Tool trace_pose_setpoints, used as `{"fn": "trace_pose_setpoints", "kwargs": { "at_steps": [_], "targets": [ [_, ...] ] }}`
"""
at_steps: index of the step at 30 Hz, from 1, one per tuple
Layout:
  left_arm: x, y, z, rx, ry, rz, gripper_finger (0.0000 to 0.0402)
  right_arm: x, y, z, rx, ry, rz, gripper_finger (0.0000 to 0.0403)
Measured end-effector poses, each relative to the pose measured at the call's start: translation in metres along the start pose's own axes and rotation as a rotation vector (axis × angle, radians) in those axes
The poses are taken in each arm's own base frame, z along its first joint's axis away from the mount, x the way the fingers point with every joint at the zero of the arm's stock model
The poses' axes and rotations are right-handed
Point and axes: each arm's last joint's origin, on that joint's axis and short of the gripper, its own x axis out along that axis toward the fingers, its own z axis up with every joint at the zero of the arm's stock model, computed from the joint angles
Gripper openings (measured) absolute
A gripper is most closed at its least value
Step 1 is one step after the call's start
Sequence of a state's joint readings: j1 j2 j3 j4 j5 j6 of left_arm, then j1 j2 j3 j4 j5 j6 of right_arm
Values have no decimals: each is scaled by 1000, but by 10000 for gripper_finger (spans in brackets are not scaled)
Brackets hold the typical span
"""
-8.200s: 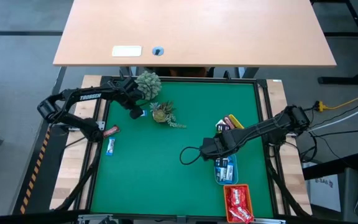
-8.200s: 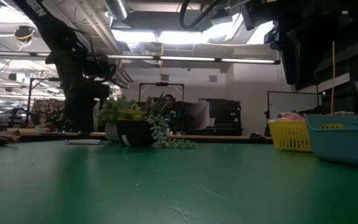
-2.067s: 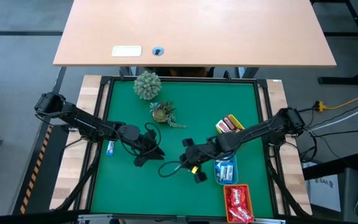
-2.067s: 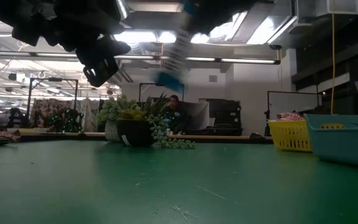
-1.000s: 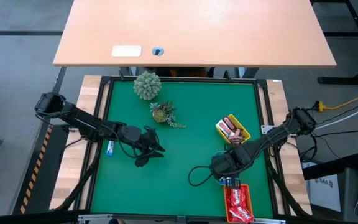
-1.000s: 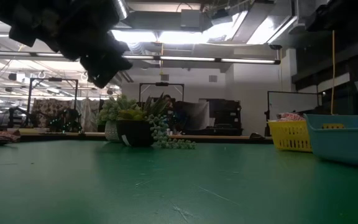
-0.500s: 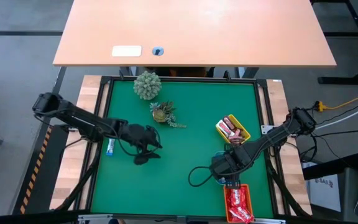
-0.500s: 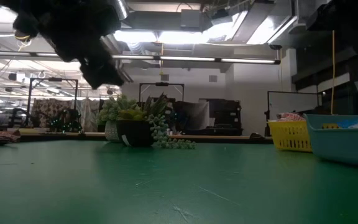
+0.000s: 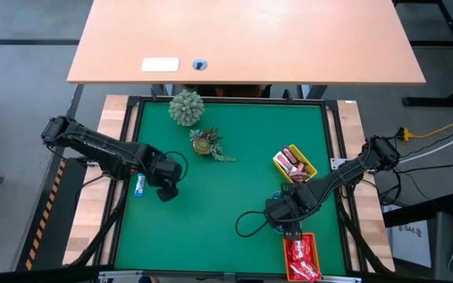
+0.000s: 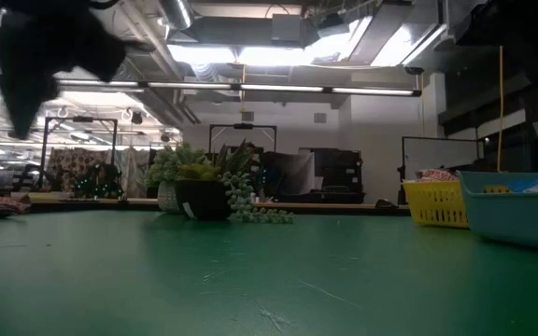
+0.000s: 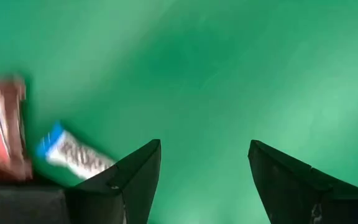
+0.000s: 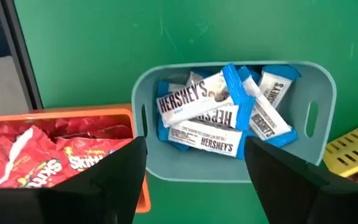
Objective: Sort candy
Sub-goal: Put the white chocolate into the blue bin
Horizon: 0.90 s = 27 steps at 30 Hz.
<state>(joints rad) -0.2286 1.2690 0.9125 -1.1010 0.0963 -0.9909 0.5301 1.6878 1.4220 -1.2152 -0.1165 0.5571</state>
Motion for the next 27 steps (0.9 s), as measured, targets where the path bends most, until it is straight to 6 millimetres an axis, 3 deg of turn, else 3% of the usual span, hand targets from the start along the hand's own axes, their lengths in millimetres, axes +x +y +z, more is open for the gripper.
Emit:
{"fn": "trace_pose_setpoints", "kwargs": {
  "at_steps": [11, 19, 27],
  "targets": [
    [35, 13, -31, -504, 164, 140, 237, 0, 2, 4, 61, -40, 27, 269],
    [53, 32, -43, -645, 185, 289, 237, 0, 2, 4, 61, -40, 27, 269],
    [68, 40, -43, -700, 88, 298, 236, 0, 2, 4, 61, -40, 26, 269]
  ]
}}
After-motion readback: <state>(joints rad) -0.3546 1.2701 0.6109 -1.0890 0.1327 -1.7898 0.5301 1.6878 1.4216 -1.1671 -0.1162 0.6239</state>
